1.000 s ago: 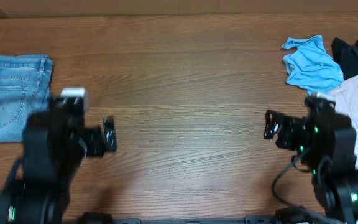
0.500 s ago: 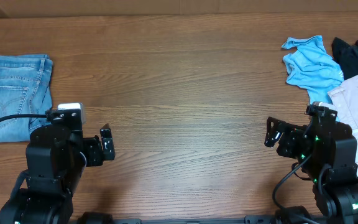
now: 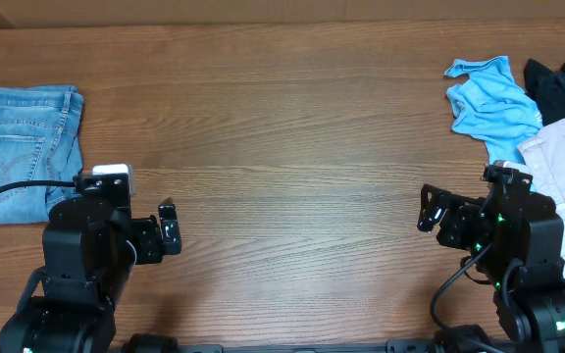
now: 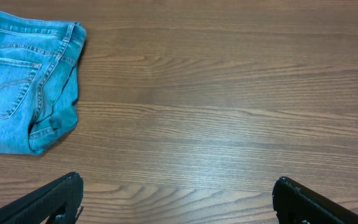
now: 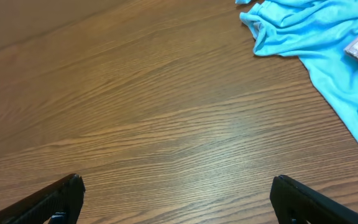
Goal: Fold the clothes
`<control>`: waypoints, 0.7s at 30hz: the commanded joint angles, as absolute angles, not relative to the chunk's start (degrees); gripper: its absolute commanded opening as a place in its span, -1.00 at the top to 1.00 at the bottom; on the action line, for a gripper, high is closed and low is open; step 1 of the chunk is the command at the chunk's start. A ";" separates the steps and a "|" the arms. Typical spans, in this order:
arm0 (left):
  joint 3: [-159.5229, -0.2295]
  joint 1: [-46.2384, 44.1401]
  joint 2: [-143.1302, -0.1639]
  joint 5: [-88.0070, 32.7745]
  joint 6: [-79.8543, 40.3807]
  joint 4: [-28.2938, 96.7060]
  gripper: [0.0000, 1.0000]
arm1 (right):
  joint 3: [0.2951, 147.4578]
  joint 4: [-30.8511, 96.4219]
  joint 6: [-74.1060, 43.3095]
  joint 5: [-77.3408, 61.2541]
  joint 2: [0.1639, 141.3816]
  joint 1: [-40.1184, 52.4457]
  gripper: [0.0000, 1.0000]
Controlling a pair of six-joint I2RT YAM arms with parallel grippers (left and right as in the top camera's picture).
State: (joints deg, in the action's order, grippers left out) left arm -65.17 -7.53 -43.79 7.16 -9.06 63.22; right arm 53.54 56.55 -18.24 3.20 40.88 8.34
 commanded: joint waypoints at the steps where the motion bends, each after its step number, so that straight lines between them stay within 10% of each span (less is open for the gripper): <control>1: -64.88 -7.64 -43.86 8.08 -9.87 63.20 -1.00 | 53.04 56.27 -18.72 3.36 40.69 8.38 -1.00; 21: -64.88 -7.64 -43.88 8.08 -9.87 63.20 -1.00 | 30.79 40.99 -8.05 0.21 12.25 2.52 -1.00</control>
